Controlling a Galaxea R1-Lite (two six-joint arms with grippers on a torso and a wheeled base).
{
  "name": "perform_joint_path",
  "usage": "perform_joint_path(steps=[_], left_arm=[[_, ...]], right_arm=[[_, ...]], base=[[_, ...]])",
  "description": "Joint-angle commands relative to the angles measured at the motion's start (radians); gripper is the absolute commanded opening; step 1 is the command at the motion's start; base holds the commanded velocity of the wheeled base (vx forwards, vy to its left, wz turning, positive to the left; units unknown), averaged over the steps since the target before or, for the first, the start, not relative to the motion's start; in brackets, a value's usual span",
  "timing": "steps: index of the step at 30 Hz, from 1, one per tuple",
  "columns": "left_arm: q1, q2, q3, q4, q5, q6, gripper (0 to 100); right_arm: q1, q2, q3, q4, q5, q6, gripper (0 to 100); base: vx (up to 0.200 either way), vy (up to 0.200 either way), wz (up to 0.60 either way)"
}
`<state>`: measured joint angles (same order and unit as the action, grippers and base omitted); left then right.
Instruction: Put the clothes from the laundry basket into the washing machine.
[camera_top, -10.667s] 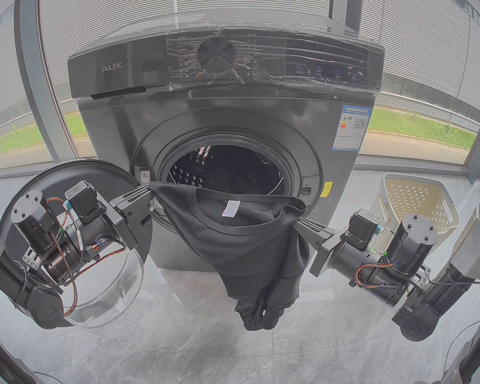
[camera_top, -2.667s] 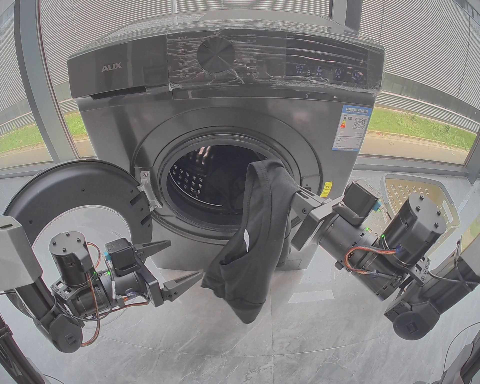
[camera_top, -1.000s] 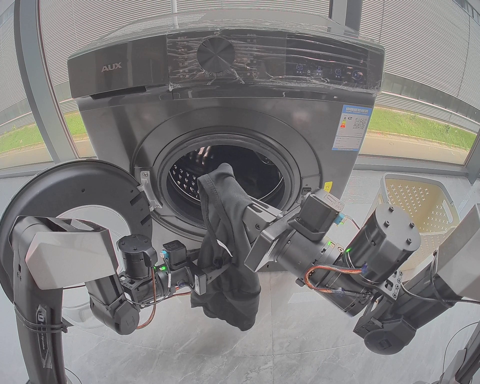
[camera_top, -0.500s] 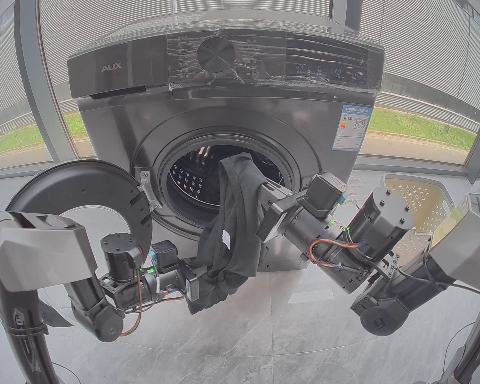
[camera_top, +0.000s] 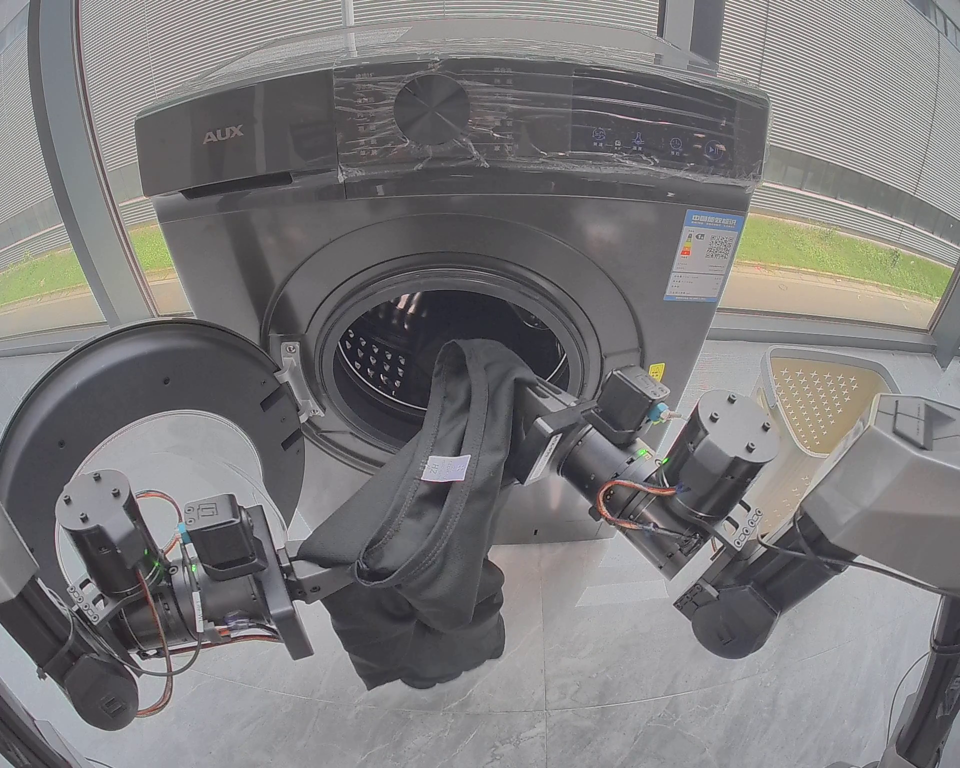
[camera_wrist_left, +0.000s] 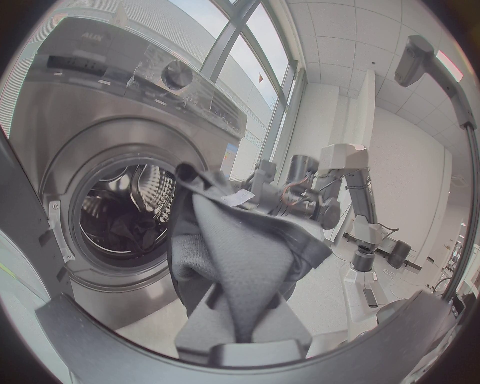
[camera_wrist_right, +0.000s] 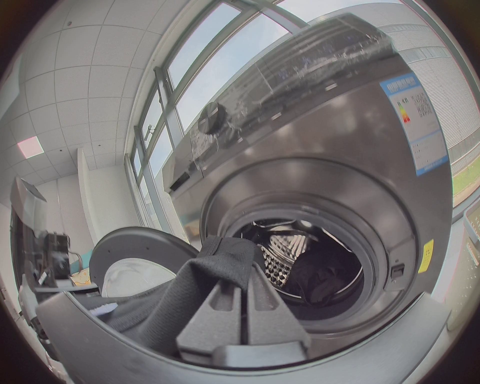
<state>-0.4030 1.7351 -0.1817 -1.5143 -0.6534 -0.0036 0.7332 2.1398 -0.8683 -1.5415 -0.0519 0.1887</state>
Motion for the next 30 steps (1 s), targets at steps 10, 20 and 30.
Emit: perform_joint_path(steps=[10, 20, 30], left_arm=[[0.029, -0.081, -0.015, 0.0, -0.005, -0.009, 0], [0.046, -0.072, -0.036, 0.0, 0.084, -0.018, 0], [0.019, -0.085, -0.045, 0.0, 0.322, -0.01, 0]], right_arm=[[0.035, 0.086, 0.064, -0.005, 0.003, 0.011, 0], [0.035, -0.009, 0.373, -0.006, 0.015, -0.035, 100], [-0.094, -0.118, 0.506, -0.006, -0.071, -0.015, 100]], base=[[0.0, 0.0, 0.0], [0.0, 0.0, 0.0], [0.0, 0.0, 0.0]])
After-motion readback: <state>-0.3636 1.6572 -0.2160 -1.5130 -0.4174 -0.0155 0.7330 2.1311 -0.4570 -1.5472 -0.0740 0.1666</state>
